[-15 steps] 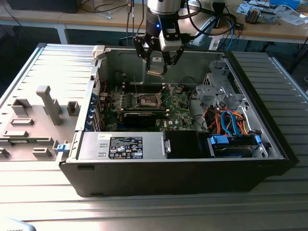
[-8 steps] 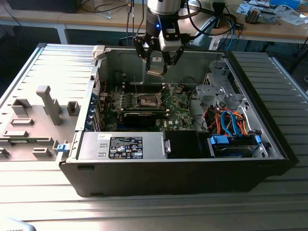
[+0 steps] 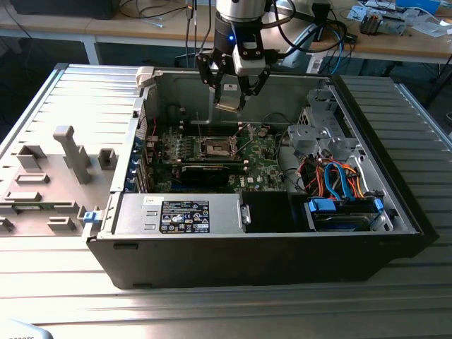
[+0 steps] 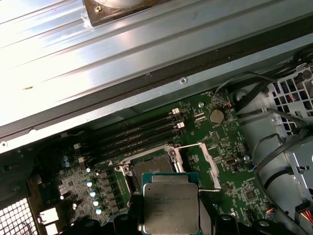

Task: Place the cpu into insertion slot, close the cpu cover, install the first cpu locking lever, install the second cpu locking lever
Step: 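Place the cpu into insertion slot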

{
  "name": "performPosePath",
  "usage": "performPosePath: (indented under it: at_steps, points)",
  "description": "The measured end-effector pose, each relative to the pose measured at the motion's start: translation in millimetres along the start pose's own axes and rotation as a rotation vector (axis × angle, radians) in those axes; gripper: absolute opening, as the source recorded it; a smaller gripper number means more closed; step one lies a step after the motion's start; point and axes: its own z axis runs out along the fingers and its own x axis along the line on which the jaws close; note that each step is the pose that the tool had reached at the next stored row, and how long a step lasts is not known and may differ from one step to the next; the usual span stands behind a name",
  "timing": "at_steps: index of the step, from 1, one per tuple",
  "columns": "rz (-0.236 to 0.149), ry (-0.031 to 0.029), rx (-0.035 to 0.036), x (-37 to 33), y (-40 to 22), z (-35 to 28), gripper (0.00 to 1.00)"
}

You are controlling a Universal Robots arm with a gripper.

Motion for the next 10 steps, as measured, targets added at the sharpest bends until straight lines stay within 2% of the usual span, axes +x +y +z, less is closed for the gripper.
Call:
performPosePath:
  at_steps: [10]
  points:
    - [0.014,-0.0003,-0.0002,0.0,0.0,0.2,0.54]
